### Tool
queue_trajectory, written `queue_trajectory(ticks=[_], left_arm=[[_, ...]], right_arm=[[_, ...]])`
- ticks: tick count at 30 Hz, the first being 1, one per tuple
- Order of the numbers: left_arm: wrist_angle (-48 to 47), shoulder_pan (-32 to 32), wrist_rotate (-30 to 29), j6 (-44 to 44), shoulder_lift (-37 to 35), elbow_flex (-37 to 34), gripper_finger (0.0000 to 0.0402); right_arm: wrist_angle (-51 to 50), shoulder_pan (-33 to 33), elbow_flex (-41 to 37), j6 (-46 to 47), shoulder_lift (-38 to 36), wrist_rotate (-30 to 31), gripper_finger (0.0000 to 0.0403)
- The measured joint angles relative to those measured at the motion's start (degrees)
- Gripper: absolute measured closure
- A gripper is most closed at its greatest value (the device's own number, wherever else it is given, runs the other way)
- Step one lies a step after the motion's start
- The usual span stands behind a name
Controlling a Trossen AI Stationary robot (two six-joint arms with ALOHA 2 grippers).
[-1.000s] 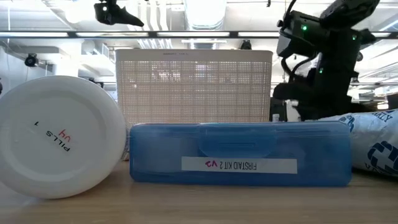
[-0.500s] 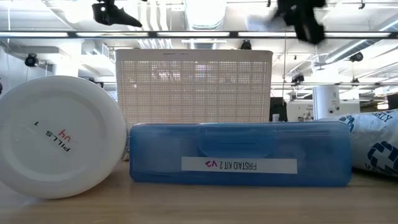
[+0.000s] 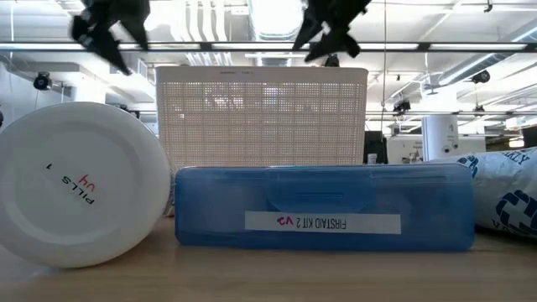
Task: Pick & place medical supplies in basket/bin
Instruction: Put the white rolled gauze into the white container, then put the white pill bottle into the white container
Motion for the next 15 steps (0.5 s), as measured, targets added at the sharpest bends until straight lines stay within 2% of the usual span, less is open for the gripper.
queue_trajectory(ticks=[4, 8, 15], left_arm=[[-4.8, -0.3, -2.0, -8.4, 0.0, -1.4, 0.0066], [-5.7, -1.0, -2.0, -12.5, 0.1, -4.0, 0.0066], [-7.2, -4.9, -0.5, -23.3, 1.1, -11.8, 0.0066]], right_arm=[[-4.3, -0.4, 5.3, -5.0, 4.2, 0.3, 0.014], [-5.1, -0.3, 8.5, -8.3, 6.4, 0.2, 0.0105], [-5.8, -0.3, 10.8, -14.4, 5.5, 6.1, 0.0083]])
